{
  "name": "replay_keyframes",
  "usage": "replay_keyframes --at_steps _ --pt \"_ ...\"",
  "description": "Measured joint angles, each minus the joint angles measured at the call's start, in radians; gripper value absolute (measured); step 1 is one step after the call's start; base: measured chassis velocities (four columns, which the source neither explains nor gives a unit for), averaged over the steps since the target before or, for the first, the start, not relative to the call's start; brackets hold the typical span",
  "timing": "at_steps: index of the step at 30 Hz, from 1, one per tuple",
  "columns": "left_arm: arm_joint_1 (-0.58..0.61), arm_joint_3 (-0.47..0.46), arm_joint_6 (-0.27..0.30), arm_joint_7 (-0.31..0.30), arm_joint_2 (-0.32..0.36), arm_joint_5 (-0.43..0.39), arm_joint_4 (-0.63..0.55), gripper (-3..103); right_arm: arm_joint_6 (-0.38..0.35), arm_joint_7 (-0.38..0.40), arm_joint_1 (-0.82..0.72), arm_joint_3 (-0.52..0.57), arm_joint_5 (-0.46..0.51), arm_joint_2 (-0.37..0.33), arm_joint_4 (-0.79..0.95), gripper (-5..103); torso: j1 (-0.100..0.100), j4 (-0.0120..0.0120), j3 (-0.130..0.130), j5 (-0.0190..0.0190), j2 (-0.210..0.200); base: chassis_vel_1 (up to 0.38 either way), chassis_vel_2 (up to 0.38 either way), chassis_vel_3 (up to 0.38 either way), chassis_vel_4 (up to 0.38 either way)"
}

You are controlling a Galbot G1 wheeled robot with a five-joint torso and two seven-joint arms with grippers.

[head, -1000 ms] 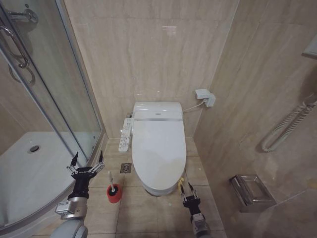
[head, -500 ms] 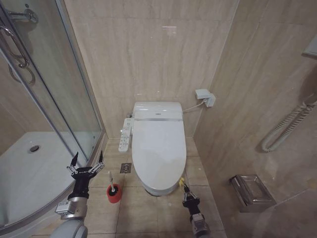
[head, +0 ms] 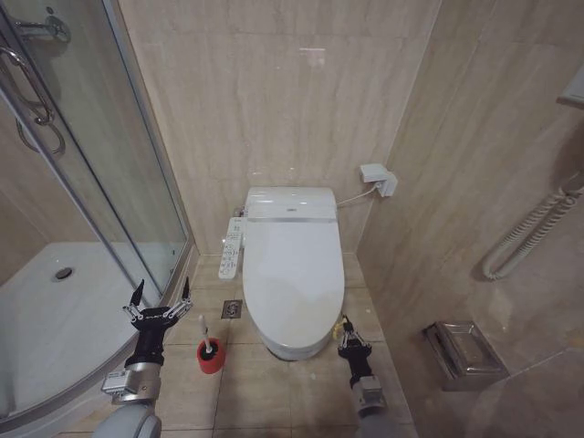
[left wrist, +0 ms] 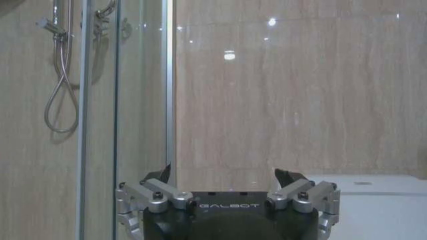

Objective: Open the toilet lid, clean the toilet bowl with a toilet brush, close the toilet lid, and flush.

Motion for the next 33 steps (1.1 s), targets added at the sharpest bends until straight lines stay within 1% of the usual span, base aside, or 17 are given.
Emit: replay_keyframes --at_steps 6,12,14,15,18,20,21,23,24,25,27,28,33 --pt "0.000 0.000 0.000 0.000 0.000 0.000 0.000 100 -0.006 0.012 0.000 0.010 0.028 -0.004 0.069 1 0.000 -0.0001 0.000 0.0000 0.000 0.000 0.000 0.000 0.000" --pt "0.000 0.000 0.000 0.000 0.000 0.000 0.000 100 -0.044 0.031 0.023 0.021 0.069 -0.009 0.147 1 0.000 -0.0001 0.000 -0.0001 0.000 0.000 0.000 0.000 0.000" --pt "0.000 0.000 0.000 0.000 0.000 0.000 0.000 100 -0.086 0.053 0.059 0.026 0.087 -0.019 0.162 1 0.000 -0.0001 0.000 -0.0001 0.000 0.000 0.000 0.000 0.000" --pt "0.000 0.000 0.000 0.000 0.000 0.000 0.000 100 -0.086 0.053 0.059 0.026 0.087 -0.019 0.162 1 0.000 -0.0001 0.000 -0.0001 0.000 0.000 0.000 0.000 0.000" --pt "0.000 0.000 0.000 0.000 0.000 0.000 0.000 100 -0.121 0.059 0.148 0.035 0.133 -0.045 0.153 1 0.000 0.0000 0.000 -0.0001 0.000 0.000 0.000 0.000 0.000" --pt "0.000 0.000 0.000 0.000 0.000 0.000 0.000 100 -0.128 0.060 0.171 0.036 0.144 -0.052 0.147 1 0.000 0.0001 0.000 -0.0002 0.000 0.000 0.000 0.000 0.000" --pt "0.000 0.000 0.000 0.000 0.000 0.000 0.000 100 -0.139 0.060 0.212 0.037 0.159 -0.062 0.134 1 0.000 -0.0002 0.000 0.0000 0.000 0.000 0.000 0.000 0.000" --pt "0.000 0.000 0.000 0.000 0.000 0.000 0.000 100 -0.156 0.061 0.281 0.037 0.180 -0.078 0.109 1 0.000 0.0002 0.000 0.0000 0.000 0.000 0.000 0.000 0.000" --pt "0.000 0.000 0.000 0.000 0.000 0.000 0.000 100 -0.156 0.061 0.281 0.037 0.180 -0.078 0.109 1 0.000 0.0002 0.000 0.0000 0.000 0.000 0.000 0.000 0.000" --pt "0.000 0.000 0.000 0.000 0.000 0.000 0.000 100 -0.161 0.061 0.317 0.037 0.187 -0.087 0.090 1 0.000 -0.0001 0.000 -0.0002 0.000 0.000 0.000 0.000 0.000" --pt "0.000 0.000 0.000 0.000 0.000 0.000 0.000 100 -0.174 0.060 0.372 0.034 0.205 -0.099 0.062 1 0.000 0.0001 0.000 -0.0001 0.000 0.000 0.000 0.000 0.000" --pt "0.000 0.000 0.000 0.000 0.000 0.000 0.000 100 -0.174 0.060 0.372 0.034 0.205 -0.099 0.062 1 0.000 0.0001 0.000 -0.0001 0.000 0.000 0.000 0.000 0.000" --pt "0.000 0.000 0.000 0.000 0.000 0.000 0.000 100 -0.220 0.059 0.478 0.019 0.253 -0.121 0.005 1 0.000 -0.0002 0.000 -0.0002 0.000 0.000 0.000 0.000 0.000"
